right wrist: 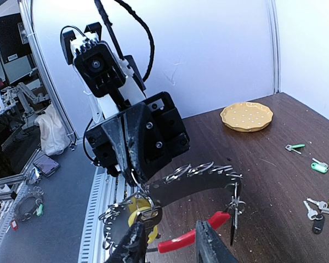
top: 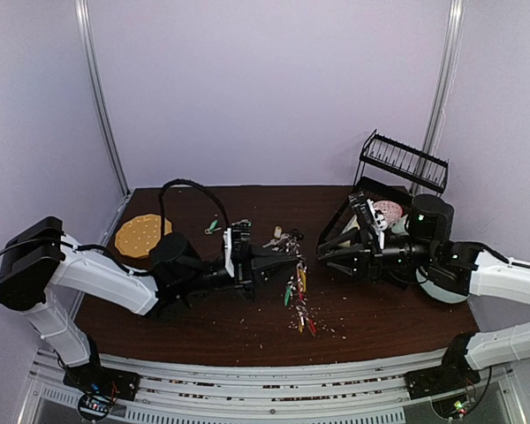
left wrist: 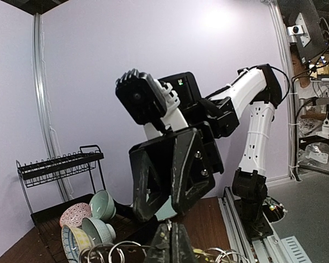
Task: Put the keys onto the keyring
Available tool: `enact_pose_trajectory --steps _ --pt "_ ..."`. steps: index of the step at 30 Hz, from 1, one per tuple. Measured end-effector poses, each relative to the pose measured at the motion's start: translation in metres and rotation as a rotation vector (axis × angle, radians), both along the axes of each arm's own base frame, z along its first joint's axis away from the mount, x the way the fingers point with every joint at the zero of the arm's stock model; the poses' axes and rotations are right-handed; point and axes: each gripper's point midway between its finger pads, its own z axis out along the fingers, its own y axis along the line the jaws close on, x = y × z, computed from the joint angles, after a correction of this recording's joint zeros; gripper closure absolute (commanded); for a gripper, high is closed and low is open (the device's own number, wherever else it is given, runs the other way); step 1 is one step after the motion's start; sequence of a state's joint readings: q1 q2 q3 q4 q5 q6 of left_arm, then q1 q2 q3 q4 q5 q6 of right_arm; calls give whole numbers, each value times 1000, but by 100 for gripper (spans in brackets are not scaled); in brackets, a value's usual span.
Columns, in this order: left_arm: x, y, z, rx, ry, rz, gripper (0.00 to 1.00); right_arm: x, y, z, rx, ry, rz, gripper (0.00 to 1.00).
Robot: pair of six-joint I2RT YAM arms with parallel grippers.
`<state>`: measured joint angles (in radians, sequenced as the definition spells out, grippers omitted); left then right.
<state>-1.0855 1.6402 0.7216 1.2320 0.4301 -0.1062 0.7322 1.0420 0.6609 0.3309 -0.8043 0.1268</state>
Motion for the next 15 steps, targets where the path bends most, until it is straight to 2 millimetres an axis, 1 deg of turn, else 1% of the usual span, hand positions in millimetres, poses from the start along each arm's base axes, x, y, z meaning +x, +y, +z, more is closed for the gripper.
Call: enact_pose_trajectory --steps 2,3,5,7,12,15 --pt "0 0 1 -3 1 -1 100 -1 -1 6 6 -27 2 67" --pt "0 0 1 -2 2 0 100 -1 0 9 10 -34 5 64" --pt "0 0 1 -3 2 -1 100 -1 3 13 19 -40 15 59" --pt "0 0 1 -2 3 -1 100 -2 8 16 28 -51 31 58" --pt "0 0 1 -3 4 -1 100 -8 19 18 31 -69 71 62" --pt "0 0 1 -2 3 -2 100 -7 24 17 25 -74 85 76"
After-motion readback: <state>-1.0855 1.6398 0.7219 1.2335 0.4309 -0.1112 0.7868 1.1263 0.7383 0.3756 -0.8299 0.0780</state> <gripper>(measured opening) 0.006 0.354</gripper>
